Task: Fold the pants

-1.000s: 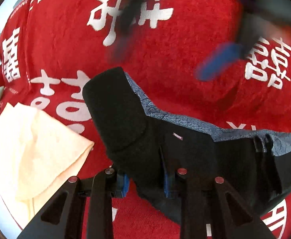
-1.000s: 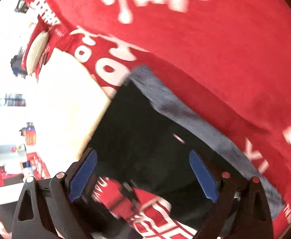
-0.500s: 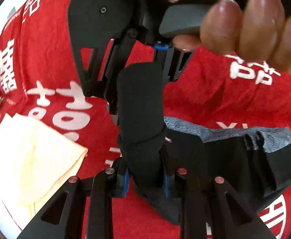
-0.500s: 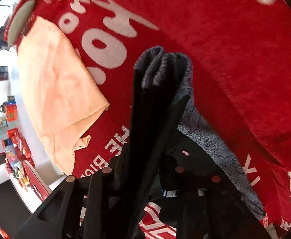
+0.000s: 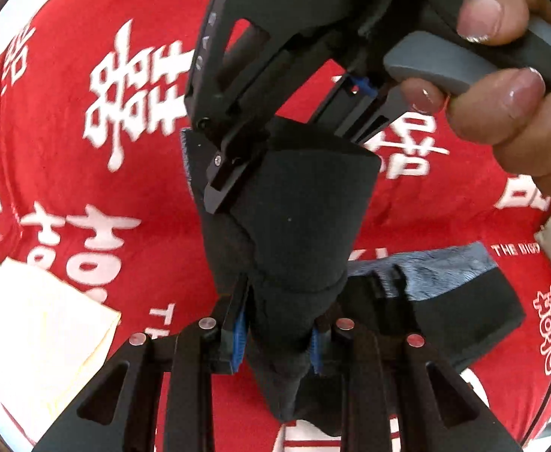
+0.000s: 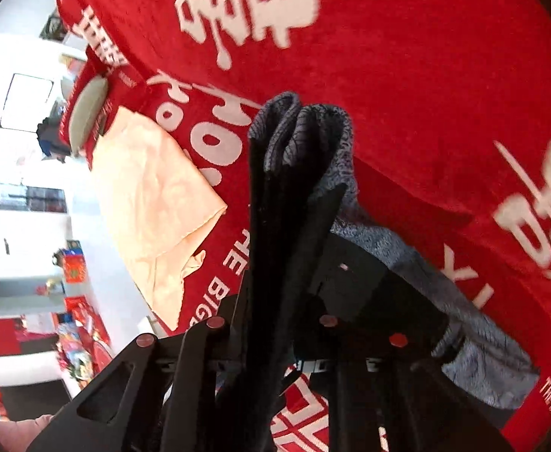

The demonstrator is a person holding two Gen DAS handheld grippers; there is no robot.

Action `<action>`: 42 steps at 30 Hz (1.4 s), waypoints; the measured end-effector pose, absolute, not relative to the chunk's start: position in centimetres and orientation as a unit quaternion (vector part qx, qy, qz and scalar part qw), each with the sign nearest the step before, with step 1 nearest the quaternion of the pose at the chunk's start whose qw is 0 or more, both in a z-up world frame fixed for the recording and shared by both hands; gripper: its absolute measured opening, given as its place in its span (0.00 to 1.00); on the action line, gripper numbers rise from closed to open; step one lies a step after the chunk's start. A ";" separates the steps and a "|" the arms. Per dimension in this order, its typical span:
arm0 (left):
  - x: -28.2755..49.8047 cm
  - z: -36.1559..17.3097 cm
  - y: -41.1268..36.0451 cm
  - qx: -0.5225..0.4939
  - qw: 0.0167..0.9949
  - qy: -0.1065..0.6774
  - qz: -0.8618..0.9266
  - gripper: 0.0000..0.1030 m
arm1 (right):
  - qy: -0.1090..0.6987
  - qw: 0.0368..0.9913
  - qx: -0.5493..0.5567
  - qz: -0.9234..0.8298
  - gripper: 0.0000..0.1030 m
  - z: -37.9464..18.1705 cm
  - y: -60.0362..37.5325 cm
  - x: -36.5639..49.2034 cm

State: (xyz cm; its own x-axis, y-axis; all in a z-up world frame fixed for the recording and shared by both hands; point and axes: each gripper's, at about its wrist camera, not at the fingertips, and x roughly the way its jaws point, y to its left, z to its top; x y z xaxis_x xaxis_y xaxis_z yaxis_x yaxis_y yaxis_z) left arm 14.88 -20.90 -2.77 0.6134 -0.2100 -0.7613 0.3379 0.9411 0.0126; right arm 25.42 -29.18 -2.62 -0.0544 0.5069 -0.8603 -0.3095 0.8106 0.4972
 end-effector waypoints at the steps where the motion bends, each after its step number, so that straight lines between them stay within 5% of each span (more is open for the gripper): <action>1: 14.6 -2.6 -21.5 0.083 0.895 0.410 -0.158 0.26 | 0.660 0.685 0.081 0.300 0.17 -2.2 -29.9 25.7; 18: 8.2 -0.4 -35.2 0.175 0.857 0.387 -0.291 0.26 | 0.577 0.720 0.255 0.289 0.17 -0.3 -49.8 17.0; 33: 4.2 -10.2 -47.2 0.272 0.780 0.457 -0.330 0.26 | 0.586 0.707 0.332 0.218 0.17 -13.2 -62.6 12.2; 39: 3.8 -11.2 -48.3 0.281 0.780 0.458 -0.320 0.28 | 0.577 0.705 0.354 0.212 0.24 -16.5 -64.4 11.9; 41: 3.4 -11.2 -48.4 0.287 0.780 0.457 -0.318 0.40 | 0.575 0.707 0.354 0.209 0.25 -16.5 -64.6 11.6; 42: 3.3 -11.1 -48.4 0.283 0.777 0.462 -0.320 0.64 | 0.576 0.709 0.351 0.206 0.26 -16.3 -64.5 11.5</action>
State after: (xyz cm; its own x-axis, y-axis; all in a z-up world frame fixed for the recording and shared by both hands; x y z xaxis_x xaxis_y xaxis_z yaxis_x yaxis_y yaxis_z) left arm 3.32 -48.35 -11.09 0.3684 -0.2370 -0.8990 0.7593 0.6346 0.1439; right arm 11.47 -64.51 -16.32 0.2521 0.6965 -0.6718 0.1108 0.6689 0.7351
